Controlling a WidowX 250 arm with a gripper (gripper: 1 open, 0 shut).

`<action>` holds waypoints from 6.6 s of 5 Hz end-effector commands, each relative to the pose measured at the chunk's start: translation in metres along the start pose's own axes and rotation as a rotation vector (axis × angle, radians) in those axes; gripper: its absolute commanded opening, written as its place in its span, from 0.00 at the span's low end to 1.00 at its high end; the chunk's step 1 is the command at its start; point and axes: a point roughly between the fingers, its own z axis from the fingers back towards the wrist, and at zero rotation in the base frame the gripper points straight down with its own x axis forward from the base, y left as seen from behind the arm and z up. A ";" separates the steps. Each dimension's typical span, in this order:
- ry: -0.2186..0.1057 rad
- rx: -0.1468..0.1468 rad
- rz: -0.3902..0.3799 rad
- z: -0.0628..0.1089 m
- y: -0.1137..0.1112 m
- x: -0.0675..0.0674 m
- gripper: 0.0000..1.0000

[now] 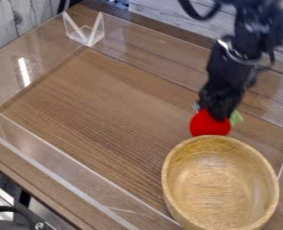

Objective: Move the red object to the left side of the table

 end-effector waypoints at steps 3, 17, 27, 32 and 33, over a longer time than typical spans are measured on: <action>0.025 -0.088 0.287 0.025 0.007 0.062 0.00; -0.049 -0.168 0.462 0.036 0.035 0.186 0.00; -0.043 -0.108 0.370 -0.014 0.037 0.251 0.00; 0.009 -0.100 0.248 0.025 0.053 0.250 0.00; -0.013 -0.078 0.248 0.027 0.056 0.261 0.00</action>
